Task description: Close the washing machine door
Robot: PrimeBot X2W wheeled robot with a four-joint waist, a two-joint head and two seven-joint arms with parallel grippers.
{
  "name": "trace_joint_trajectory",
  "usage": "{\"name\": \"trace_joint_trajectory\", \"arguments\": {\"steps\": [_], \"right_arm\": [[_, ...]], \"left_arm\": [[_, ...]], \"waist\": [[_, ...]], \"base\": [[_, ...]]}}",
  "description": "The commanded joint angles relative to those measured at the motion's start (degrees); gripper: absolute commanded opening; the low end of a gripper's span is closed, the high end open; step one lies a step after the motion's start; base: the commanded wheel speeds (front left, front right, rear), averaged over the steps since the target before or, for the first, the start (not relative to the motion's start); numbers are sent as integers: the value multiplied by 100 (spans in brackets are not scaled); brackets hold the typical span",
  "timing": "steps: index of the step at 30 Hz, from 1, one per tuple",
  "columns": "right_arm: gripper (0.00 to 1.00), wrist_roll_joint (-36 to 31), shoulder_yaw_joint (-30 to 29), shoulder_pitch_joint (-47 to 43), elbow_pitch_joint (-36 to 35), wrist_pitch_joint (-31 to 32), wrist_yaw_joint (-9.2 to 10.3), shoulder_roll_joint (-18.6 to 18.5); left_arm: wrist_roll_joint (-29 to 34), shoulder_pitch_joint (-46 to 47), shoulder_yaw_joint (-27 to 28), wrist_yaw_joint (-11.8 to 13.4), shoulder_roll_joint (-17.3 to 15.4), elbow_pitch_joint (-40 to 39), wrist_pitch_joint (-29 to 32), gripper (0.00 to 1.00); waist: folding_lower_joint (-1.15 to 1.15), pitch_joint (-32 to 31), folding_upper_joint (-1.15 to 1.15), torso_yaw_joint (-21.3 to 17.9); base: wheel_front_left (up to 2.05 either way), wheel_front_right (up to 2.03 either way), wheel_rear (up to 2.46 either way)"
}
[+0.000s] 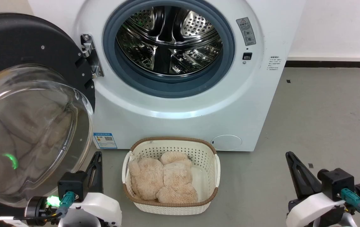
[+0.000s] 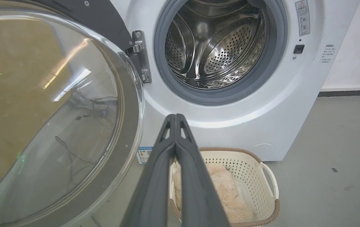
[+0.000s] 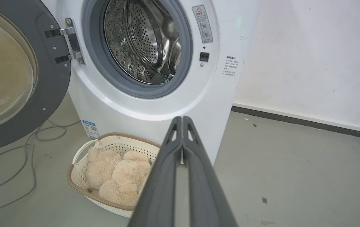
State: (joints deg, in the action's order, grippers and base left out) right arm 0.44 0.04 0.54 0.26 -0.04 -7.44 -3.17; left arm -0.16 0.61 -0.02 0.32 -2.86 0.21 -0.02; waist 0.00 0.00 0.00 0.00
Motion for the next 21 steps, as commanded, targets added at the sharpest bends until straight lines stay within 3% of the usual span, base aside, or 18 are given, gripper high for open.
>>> {"name": "trace_joint_trajectory", "arguments": {"steps": [1,13,14,21], "right_arm": [[0,-44,-4,-54,-26,4,-5,29],[0,-44,-4,-54,-26,4,-5,29],[100,1,-1,0,0,-2,0,0],[100,61,-59,2,24,-71,0,0]], "left_arm": [[16,-61,2,-32,-1,-21,2,0],[16,-61,2,-32,-1,-21,2,0],[0,0,0,1,0,0,-1,100],[-3,7,-27,75,0,24,-71,100]], "waist": [[0,0,0,0],[0,0,0,0],[0,0,0,0],[0,7,0,1]], "base": [[0,0,0],[0,0,0],[0,0,0],[0,0,0]]}}
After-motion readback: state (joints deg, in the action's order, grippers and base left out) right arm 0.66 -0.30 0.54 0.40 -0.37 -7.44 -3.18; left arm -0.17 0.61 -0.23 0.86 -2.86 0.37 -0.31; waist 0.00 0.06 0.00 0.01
